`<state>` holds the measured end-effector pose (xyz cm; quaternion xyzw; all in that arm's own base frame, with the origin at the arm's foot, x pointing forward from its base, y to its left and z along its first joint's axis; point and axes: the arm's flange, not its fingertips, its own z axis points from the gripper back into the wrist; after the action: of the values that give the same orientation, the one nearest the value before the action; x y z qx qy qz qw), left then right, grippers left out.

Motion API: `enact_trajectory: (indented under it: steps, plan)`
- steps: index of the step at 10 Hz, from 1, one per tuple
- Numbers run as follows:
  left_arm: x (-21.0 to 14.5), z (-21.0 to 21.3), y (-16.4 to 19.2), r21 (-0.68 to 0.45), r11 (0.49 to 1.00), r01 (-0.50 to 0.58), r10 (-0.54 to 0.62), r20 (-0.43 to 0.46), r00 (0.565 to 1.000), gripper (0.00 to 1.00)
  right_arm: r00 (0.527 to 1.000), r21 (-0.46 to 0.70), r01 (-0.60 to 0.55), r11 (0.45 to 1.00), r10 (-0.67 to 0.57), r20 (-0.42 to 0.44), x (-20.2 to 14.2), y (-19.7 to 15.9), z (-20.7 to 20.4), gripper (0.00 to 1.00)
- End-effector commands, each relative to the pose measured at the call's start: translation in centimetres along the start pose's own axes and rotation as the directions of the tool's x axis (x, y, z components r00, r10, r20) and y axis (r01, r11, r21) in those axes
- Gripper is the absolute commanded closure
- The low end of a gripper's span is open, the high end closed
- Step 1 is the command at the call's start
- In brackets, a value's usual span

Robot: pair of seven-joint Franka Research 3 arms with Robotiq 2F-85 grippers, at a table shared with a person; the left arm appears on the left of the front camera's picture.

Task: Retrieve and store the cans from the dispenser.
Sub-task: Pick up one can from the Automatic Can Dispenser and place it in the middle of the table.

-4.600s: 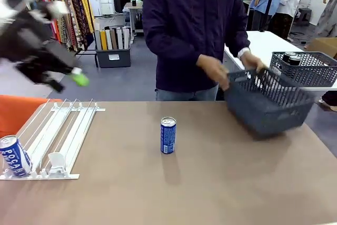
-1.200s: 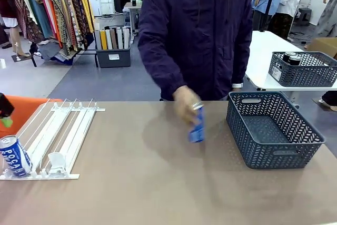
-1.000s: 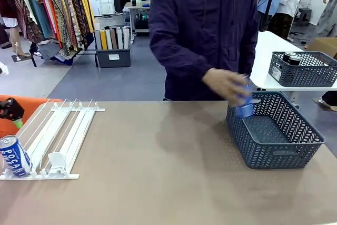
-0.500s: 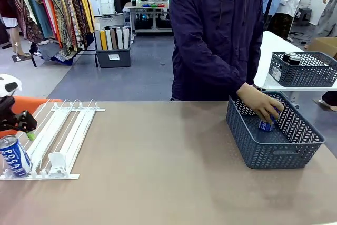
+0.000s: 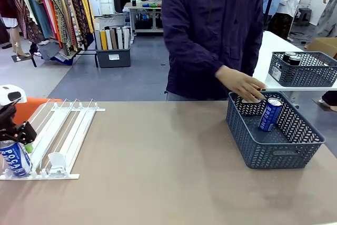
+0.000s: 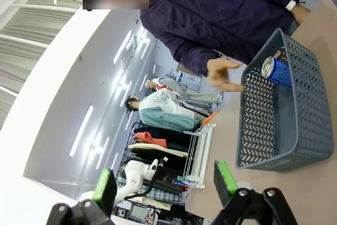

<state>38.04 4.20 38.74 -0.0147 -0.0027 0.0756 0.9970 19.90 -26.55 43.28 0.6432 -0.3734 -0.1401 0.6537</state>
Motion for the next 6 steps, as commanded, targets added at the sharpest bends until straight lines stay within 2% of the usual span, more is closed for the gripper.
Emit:
enact_trajectory:
  steps: [1,6]
  plan:
    - [-0.51,0.95,0.45,0.030,0.999,0.023,-0.023,0.001,1.000,0.00,1.000,0.008,-0.001,1.000,0.001,0.009,0.29,0.42,-0.22,0.00]
    - [-0.26,0.38,0.24,0.026,0.999,0.032,-0.032,-0.003,0.999,0.00,1.000,0.008,-0.001,1.000,0.001,0.009,0.29,0.42,-0.22,0.00]
